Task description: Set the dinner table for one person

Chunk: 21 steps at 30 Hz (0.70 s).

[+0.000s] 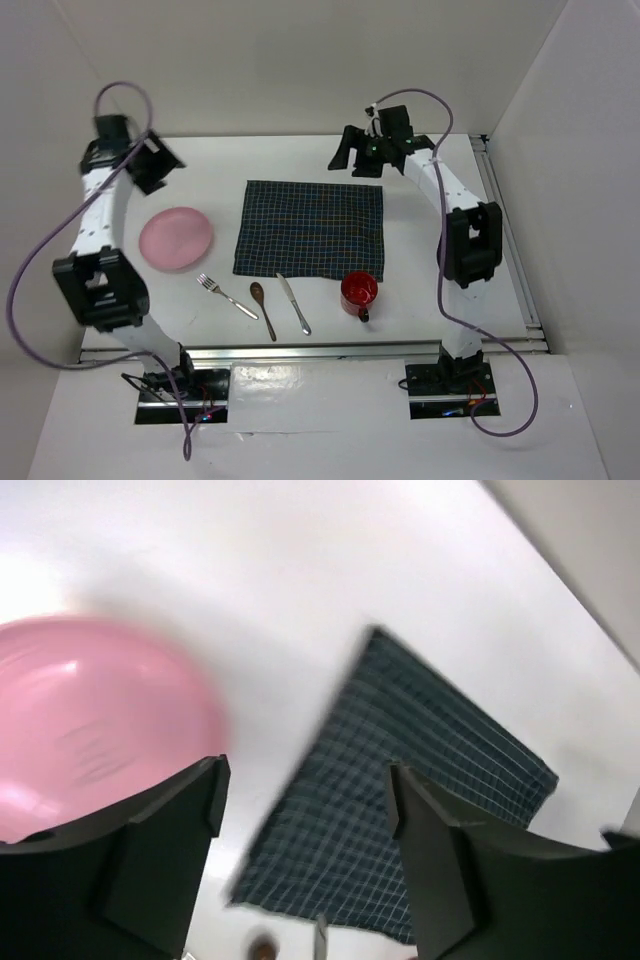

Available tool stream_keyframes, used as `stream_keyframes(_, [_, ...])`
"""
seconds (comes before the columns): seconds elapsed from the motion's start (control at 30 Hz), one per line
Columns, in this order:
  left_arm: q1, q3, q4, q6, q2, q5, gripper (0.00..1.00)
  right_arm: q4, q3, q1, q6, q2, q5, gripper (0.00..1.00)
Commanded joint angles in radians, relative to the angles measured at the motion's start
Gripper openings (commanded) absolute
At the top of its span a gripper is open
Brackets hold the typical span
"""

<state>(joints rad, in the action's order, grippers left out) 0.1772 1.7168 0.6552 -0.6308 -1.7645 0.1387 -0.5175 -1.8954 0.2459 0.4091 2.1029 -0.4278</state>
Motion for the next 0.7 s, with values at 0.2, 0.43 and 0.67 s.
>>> stream_keyframes(0.2, [0.338,-0.581,0.003,-0.073,0.194,0.038,0.84,0.114,0.442,0.099,-0.006,-0.326,-0.058,0.94])
stream_keyframes(0.43, [0.347,-0.611,-0.026,-0.113,0.143,-0.019,0.81,0.091,0.568,0.099,0.004,-0.428,-0.023,0.94])
stream_keyframes(0.67, [0.347,-0.651,-0.045,-0.161,0.102,-0.093,0.73,0.062,0.614,0.099,-0.006,-0.481,0.02,0.94])
